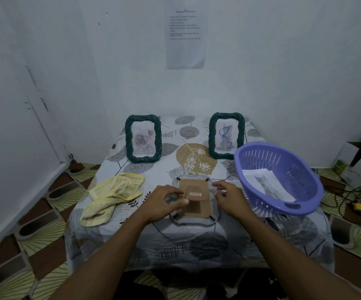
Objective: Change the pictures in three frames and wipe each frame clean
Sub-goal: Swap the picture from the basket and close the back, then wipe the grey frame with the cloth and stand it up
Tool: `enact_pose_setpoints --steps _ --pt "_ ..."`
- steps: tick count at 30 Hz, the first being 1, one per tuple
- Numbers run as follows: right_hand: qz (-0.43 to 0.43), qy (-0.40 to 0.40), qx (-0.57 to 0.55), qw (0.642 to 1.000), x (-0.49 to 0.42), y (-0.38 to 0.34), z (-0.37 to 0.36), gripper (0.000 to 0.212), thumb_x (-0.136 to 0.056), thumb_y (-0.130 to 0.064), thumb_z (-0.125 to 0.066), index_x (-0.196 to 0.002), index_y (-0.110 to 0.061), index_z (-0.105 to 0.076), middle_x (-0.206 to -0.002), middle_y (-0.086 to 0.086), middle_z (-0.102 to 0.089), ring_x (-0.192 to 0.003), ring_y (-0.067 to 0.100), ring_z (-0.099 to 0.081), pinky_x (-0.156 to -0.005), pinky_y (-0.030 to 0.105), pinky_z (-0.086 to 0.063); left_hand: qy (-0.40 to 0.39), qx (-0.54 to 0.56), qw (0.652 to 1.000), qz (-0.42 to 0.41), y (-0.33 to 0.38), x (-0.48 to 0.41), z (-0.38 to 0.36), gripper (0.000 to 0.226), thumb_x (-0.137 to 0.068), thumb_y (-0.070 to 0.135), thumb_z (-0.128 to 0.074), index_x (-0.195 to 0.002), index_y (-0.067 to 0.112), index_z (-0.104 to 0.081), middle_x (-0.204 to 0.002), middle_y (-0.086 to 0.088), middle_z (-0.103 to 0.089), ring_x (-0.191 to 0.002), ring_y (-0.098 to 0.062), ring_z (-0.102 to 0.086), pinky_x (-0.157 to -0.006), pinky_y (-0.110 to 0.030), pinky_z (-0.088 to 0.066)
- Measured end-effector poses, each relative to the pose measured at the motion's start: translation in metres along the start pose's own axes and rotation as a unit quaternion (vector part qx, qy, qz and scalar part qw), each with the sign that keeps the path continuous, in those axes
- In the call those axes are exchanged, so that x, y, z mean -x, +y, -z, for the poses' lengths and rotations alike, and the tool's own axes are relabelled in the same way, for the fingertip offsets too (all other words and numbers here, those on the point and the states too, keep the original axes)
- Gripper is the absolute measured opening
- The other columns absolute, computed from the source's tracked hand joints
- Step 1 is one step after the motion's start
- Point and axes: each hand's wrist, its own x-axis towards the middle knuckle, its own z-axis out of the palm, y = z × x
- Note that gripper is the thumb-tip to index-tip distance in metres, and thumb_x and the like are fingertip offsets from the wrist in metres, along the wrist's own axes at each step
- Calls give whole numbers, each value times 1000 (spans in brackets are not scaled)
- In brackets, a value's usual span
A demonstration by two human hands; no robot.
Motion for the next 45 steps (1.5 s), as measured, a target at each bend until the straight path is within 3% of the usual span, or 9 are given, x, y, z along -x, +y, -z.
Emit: enact_pose_setpoints --steps 3,6,12,18,28,33,38,42,45 --pt "-76 -17 -52 996 -11 -8 -1 41 -89 1 -55 -127 -15 -56 -109 17 -67 -99 28 -62 -81 36 -49 -10 69 998 -3 6 -2 1 57 -79 69 -57 -104 20 -73 -105 8 -68 -95 4 -60 -83 -17 -45" --pt "-121 -10 -112 986 -18 -14 -1 45 -85 5 -54 -125 -16 -57 -86 11 -66 -81 26 -61 -72 38 -52 12 83 996 18 11 -5 0 70 -86 72 -39 -94 9 -71 -99 -9 -69 -93 -18 -63 -83 -35 -47" --pt "-176 -27 -253 951 -21 -17 1 41 -87 5 -54 -124 -12 -57 -110 14 -66 -98 31 -64 -85 48 -56 24 27 999 41 16 -14 -3 60 -84 73 -32 -77 22 -61 -83 0 -62 -77 -14 -55 -71 -30 -40" --pt "-121 -38 -386 914 -14 -38 9 27 -91 3 -57 -115 -7 -63 -98 12 -71 -86 25 -70 -71 33 -57 6 -84 996 9 23 -21 -1 37 -86 41 -62 -116 19 -66 -119 -4 -62 -106 -19 -57 -92 -31 -45" --pt "18 -85 -240 967 -6 -71 17 46 -97 2 -44 -133 -24 -57 -122 -7 -60 -121 26 -53 -88 32 -49 -26 373 913 167 52 -14 23 28 -88 45 -59 -92 19 -69 -88 -3 -68 -76 -16 -65 -64 -29 -49" --pt "97 -92 -113 985 -7 -70 18 42 -94 8 -46 -128 -12 -62 -131 5 -49 -121 16 -45 -74 -1 -39 1 465 869 172 47 -13 19 26 -90 7 -48 -105 -8 -64 -102 -31 -63 -87 -33 -62 -81 -43 -51" --pt "41 56 -94 993 -12 -36 7 38 -94 -13 -58 -128 -30 -57 -137 3 -43 -123 19 -46 -101 34 -46 64 440 877 184 42 -9 6 27 -88 -6 -38 -94 -4 -65 -87 -22 -65 -73 -28 -62 -66 -32 -52" --pt "-105 30 -255 961 -2 -29 -4 46 -97 -20 -53 -141 -21 -41 -128 5 -55 -109 24 -58 -94 47 -52 124 523 824 178 43 -7 7 26 -93 -3 -38 -97 -2 -63 -89 -20 -67 -78 -28 -63 -74 -37 -53" --pt "-161 -13 -399 903 3 -35 -13 26 -101 -19 -47 -121 -8 -59 -110 11 -69 -98 29 -67 -87 45 -56 137 511 831 169 40 -9 10 27 -95 1 -40 -102 0 -65 -98 -19 -70 -89 -31 -64 -85 -44 -51"
